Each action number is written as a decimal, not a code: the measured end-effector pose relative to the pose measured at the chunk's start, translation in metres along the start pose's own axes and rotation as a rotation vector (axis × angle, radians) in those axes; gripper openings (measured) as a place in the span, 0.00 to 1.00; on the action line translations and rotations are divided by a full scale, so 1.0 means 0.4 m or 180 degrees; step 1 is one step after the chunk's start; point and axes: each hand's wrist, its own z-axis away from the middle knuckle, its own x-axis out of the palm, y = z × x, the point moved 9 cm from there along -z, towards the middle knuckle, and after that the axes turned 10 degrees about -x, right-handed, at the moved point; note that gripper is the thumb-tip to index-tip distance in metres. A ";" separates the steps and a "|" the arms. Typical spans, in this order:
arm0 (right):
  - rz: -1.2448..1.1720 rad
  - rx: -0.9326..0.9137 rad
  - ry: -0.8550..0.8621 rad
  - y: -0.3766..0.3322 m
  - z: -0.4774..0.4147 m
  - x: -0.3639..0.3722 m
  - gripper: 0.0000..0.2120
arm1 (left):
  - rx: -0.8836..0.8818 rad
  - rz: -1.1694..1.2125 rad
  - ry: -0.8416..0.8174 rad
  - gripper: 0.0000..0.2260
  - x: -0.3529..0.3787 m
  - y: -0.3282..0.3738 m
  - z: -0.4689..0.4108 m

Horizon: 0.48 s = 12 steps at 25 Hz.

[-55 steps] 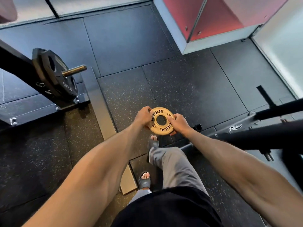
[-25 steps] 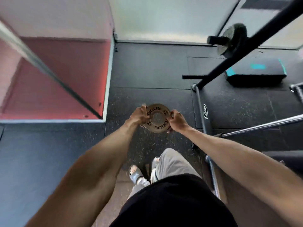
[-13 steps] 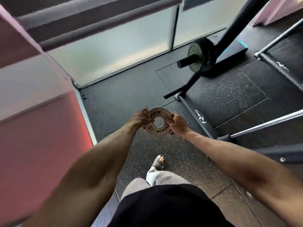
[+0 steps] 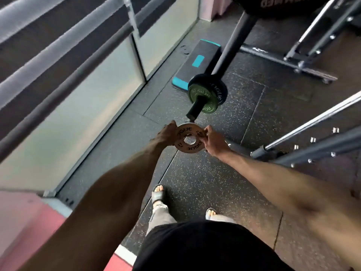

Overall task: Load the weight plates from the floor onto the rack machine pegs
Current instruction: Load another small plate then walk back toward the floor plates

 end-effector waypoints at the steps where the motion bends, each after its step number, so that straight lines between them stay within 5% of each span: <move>1: 0.0036 0.0108 0.0106 -0.015 -0.022 -0.003 0.05 | 0.0102 -0.0058 -0.0045 0.15 -0.032 0.010 -0.037; 12: 0.0122 0.0881 0.1097 -0.028 -0.159 -0.051 0.05 | 0.1370 -0.0616 -0.0304 0.17 -0.163 0.210 -0.227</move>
